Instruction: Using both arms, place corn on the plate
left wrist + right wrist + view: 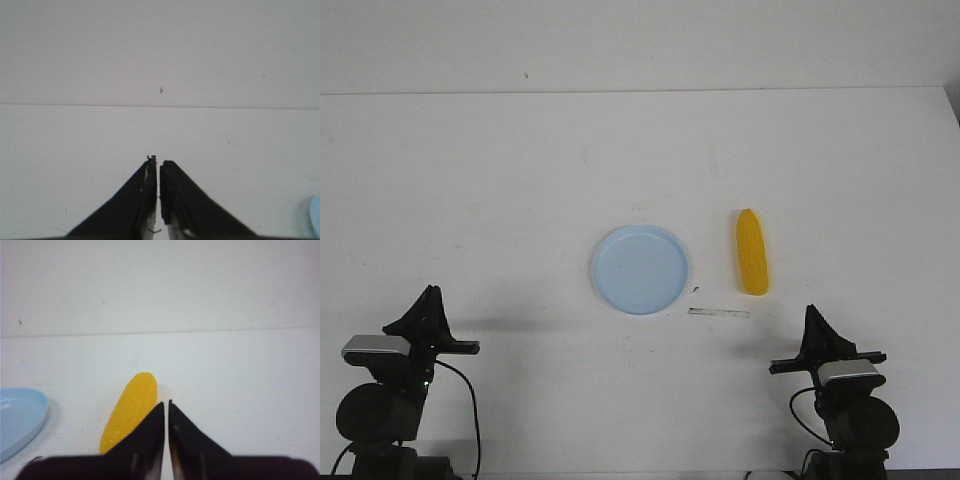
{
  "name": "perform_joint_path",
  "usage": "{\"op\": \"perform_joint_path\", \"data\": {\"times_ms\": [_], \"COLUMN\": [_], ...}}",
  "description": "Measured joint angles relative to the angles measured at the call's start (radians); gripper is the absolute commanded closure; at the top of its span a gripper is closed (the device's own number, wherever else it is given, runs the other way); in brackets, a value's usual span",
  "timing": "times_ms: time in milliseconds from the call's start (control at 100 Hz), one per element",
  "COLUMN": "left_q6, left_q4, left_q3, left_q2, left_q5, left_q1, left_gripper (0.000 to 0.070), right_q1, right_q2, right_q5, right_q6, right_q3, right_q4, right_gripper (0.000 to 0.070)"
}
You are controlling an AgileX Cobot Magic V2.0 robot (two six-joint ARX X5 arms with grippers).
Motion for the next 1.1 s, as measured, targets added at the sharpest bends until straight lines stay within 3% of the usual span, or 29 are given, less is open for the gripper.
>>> {"op": "perform_joint_path", "data": {"times_ms": [450,740,1100], "left_q6": [0.0,0.0,0.0], "left_q4": [0.0,0.0,0.0], "left_q3": [0.0,0.0,0.0], "left_q2": [0.0,0.0,0.0], "left_q5": [0.0,0.0,0.0], "left_q1": [0.0,0.0,0.0], "left_gripper": [0.0699,0.0699,0.0699], "right_q1": [0.0,0.0,0.0], "right_q2": [0.0,0.005,0.251], "right_q5": [0.001,0.05,0.102], "right_q6": [0.0,0.002,0.002], "right_q3": [0.0,0.016,0.2], "right_q4": [0.002,0.074,0.053], "right_gripper": [0.0687,0.0693,0.0696]}}
